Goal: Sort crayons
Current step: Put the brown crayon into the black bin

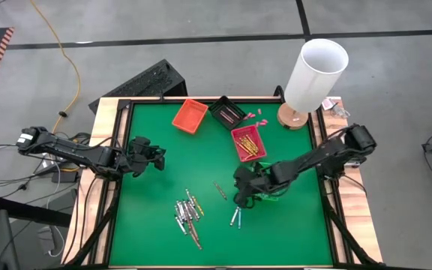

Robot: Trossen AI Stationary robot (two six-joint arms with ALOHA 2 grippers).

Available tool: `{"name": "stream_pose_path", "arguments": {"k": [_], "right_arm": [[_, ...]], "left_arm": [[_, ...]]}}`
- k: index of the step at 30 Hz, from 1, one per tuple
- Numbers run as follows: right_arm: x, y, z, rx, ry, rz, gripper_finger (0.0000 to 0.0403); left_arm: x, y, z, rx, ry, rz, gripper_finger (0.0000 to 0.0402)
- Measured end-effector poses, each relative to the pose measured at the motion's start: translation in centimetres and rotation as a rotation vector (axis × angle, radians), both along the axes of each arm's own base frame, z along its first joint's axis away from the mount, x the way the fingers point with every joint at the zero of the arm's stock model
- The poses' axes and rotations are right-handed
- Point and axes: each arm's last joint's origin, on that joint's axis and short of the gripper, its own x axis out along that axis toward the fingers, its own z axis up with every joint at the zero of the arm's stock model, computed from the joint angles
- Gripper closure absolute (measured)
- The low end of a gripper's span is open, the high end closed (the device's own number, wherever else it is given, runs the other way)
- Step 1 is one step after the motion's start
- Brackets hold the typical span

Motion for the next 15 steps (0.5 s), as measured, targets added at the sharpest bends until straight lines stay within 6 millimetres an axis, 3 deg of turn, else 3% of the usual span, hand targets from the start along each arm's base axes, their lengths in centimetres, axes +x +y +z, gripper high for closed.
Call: {"name": "stream_pose_path", "arguments": {"k": [8, 15], "right_arm": [[3.5, 0.7, 0.4, -0.105, 0.175, 0.064, 0.0347], [6.3, 1.1, -0.1, -0.157, 0.208, 0.123, 0.0346]], "left_arm": [[0.0, 0.0, 0.0, 0.007, -0.005, 0.009, 0.0221], [0.0, 0.0, 0.0, 0.006, -0.005, 0.007, 0.0221]]}}
